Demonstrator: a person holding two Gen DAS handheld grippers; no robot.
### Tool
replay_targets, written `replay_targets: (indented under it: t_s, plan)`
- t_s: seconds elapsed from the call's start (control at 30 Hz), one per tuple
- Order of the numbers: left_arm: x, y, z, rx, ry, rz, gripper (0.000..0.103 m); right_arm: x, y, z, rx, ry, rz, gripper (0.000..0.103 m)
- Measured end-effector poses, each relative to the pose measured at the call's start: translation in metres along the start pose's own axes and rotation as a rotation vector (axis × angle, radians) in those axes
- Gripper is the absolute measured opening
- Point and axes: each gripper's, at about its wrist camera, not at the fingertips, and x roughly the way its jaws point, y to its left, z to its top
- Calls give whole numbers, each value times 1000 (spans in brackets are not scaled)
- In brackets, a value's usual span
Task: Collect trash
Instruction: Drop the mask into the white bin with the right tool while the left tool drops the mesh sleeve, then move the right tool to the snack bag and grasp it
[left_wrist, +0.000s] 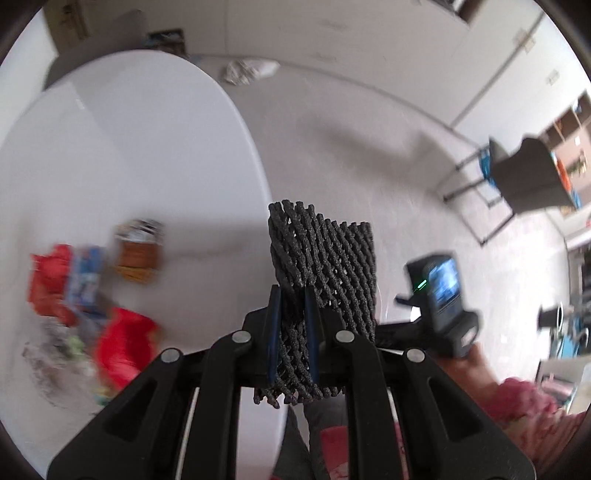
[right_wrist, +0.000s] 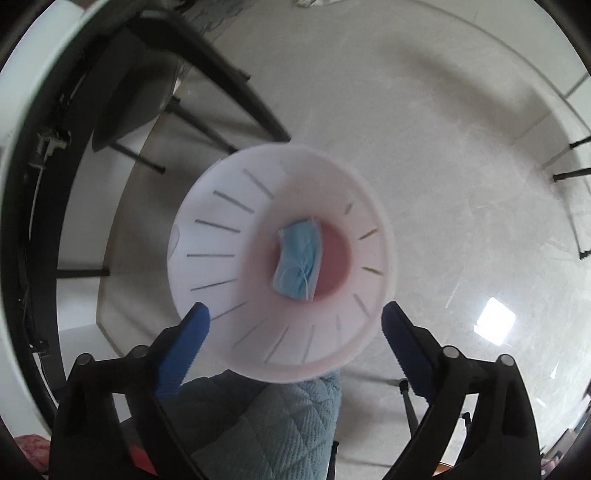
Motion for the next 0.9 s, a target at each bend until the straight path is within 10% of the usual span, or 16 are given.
replay_targets:
  t_s: [0.17,0.3,0.53,0.9]
  plan:
    - [41,-32,-19,54,80,10,13,-47,-29,-15,28,-82,-37,98]
    - [58,-38,-29,40,133,13,54,-72,-42,-18,38,-126,-43,98]
    - [56,-34,-43,15,129,14,72,-94,-42,-11,41,-170,-41,99]
    - [-52,-1,-42,-113,-159,89,94,-185,45,18,-231,-339,9,100]
